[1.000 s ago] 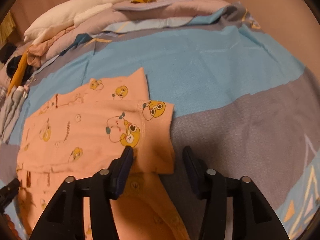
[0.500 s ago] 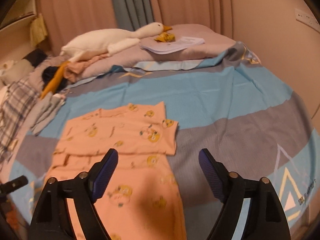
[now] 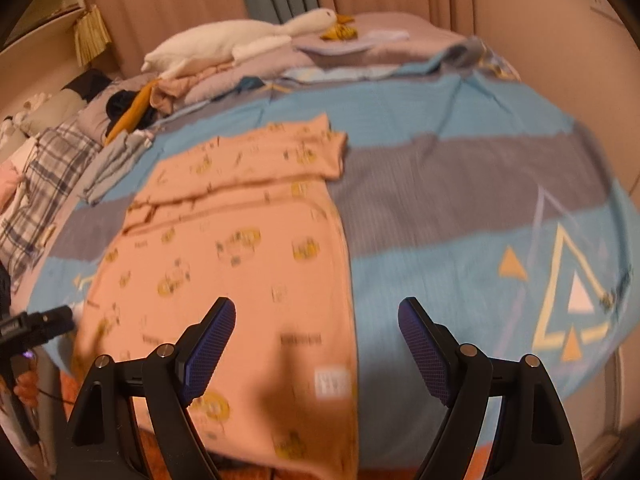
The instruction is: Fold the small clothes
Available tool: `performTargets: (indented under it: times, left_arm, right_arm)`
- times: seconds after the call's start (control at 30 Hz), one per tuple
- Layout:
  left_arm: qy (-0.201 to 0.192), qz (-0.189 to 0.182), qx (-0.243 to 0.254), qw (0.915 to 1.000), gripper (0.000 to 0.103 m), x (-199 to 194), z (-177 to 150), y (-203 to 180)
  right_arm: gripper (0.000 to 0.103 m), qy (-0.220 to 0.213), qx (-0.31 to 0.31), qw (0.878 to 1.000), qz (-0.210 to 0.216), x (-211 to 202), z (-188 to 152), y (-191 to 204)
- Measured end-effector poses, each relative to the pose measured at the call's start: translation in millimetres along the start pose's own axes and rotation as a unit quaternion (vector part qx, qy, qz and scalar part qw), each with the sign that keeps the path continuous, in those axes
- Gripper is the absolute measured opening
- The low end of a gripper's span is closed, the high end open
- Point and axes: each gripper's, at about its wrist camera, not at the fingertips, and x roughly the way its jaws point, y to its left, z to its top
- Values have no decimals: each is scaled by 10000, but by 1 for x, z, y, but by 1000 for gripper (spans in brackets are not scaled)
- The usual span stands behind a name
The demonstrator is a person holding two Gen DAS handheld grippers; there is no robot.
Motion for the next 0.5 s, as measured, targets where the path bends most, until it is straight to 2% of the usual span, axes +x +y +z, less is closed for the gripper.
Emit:
performTargets:
  times: [0.23, 0.3, 0.4, 0.47, 0.5]
  left_arm:
    - [337, -48, 40, 9994, 61, 0, -20, 2]
    - [386, -25, 77, 9992, 61, 1, -25, 2]
    - [380, -82, -2, 9992, 60, -1, -31, 6]
    - [377, -85, -38, 9992, 56, -3, -34, 8]
    - [403, -84, -35, 9991, 53, -3, -35, 8]
  right_arm:
    - [82, 407, 230, 9988, 137, -4, -31, -8]
    - [74, 557, 230, 9981, 144, -5, -40, -7]
    - [70, 907, 212, 9954, 225, -1, -53, -5]
    - [58, 1007, 78, 9947, 183, -1, -59, -2]
    - [57, 1058, 27, 9943, 125, -1, -62, -2]
